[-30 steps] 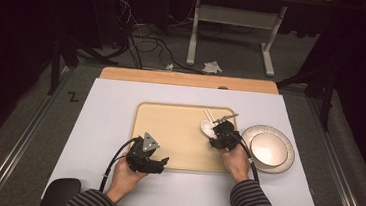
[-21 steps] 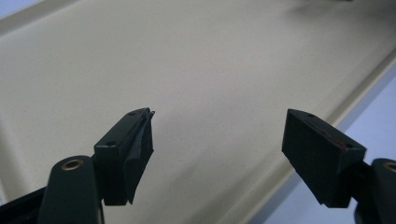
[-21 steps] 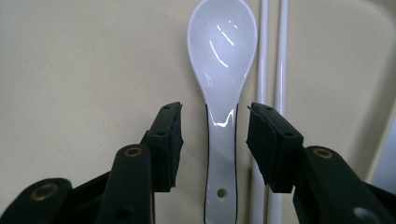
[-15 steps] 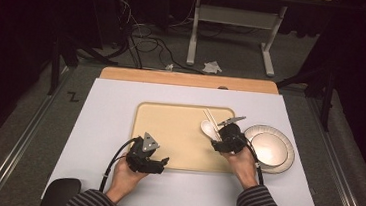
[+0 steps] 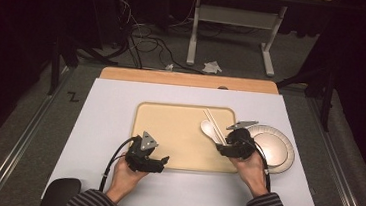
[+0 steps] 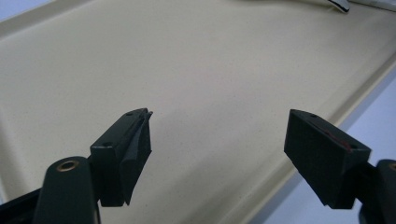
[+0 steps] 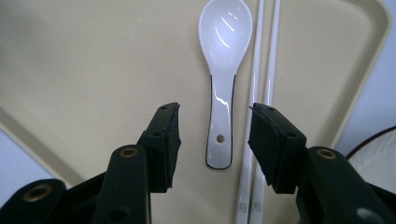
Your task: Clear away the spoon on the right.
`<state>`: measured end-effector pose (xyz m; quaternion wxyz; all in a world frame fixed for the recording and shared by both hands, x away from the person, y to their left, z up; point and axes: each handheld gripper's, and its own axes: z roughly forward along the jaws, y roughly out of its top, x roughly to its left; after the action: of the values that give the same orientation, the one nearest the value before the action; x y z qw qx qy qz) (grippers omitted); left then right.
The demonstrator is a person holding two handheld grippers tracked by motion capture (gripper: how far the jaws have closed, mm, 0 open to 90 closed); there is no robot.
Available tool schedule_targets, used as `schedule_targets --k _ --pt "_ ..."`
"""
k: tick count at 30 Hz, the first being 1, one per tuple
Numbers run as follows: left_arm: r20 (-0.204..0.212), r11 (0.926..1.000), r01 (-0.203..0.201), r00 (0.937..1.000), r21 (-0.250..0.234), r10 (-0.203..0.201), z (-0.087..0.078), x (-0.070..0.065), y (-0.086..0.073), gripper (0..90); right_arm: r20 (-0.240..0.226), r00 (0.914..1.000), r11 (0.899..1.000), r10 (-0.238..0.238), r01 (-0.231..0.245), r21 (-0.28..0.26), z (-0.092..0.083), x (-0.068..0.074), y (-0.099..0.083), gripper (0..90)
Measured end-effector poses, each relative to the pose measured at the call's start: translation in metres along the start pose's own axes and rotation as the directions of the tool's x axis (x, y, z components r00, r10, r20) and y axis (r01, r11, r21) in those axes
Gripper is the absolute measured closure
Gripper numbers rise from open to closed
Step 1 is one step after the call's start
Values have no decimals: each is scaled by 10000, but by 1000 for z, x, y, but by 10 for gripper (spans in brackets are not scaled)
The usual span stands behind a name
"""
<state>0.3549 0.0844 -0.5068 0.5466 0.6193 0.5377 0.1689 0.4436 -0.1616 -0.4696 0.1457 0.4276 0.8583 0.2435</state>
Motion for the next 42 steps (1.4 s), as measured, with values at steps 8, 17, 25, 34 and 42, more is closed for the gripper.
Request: schedule_targets --k 8,17,25,34,42 --pt "-61 9995 274 9996 -165 -275 -1 2 4 237 -307 9995 9993 -48 36 -372 -15 -5 -7 522" --pt "52 9992 394 9992 -96 -394 -2 0 6 238 -594 9982 9980 55 -92 -627 -30 -6 -20 522" --pt "144 9988 478 9988 -44 -477 -1 -1 6 239 -945 9951 9956 288 -370 -863 -40 -10 -28 523" --pt "29 9996 278 9996 46 -278 0 1 5 241 -1046 9930 9912 547 -667 -1147 -51 -17 -42 524" --pt "-19 9999 -110 9999 -71 110 -4 1 5 256 -921 9932 9863 712 -839 -1420 -56 -22 -46 533"
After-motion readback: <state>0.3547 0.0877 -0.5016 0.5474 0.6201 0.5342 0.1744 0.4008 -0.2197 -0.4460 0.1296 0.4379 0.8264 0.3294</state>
